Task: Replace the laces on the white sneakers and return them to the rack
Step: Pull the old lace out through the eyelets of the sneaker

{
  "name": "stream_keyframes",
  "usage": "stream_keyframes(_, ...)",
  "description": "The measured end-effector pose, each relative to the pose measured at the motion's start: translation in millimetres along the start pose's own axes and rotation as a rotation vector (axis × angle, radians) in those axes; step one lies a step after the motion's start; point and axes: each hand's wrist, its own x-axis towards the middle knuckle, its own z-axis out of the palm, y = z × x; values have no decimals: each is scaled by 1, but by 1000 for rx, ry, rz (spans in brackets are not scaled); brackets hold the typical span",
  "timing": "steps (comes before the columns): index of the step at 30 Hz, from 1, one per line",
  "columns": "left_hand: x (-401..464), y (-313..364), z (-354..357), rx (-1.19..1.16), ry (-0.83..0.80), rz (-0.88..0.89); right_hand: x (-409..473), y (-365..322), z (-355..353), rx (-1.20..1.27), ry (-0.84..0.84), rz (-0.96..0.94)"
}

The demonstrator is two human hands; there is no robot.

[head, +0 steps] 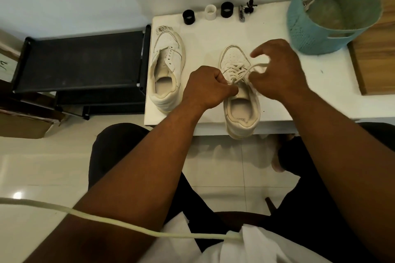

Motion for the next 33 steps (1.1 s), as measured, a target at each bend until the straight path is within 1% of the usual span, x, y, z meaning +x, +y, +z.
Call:
stream_keyframes(2, 0, -1, 0, 14, -4, 14, -7, -9, 8, -14, -118, -78)
stream_keyframes(3, 0, -1, 0, 18, -7, 19, -8, -12, 12, -30, -146, -81)
stream_keyframes(5, 0, -1, 0, 18, -7, 20, -9, -14, 14, -58, -143, -61)
stream_keyframes(10, 0, 0, -1, 5, -6, -4, -3, -9, 6, -36, 12, -27)
stream_keyframes(12, 1, -1, -1, -2, -10, -9, 1, -3, 1, 0, 108, 52)
stream_keyframes(14, 1, -1, -1, 1, -11, -13, 4, 4, -1, 4, 145, 119)
stream_keyframes(16, 0, -1, -1, 3, -9, -11, 3, 4, 0, 6, 80, 95)
stream_keyframes(19, 1, -1, -1, 12, -6, 0, -3, -5, 6, 25, -121, -44)
stream_keyframes(21, 0, -1, -1, 16, -4, 9, -5, -10, 9, -10, -156, -58)
stream_keyframes(25, 0, -1, -1, 16, -12, 2, -2, -10, 7, -57, -59, -48)
stream_keyframes(28, 0, -1, 0, 0, -13, -3, 2, 0, 0, -38, 96, 35)
stream_keyframes(30, 0, -1, 0, 6, -9, -3, 4, 5, -4, -37, 163, 105)
stream_keyframes(32, 0, -1, 0, 15, -6, 4, 4, 6, -2, -33, 141, 81)
stream_keyframes(33, 0, -1, 0, 17, -5, 7, 2, 3, 0, -34, 89, 27)
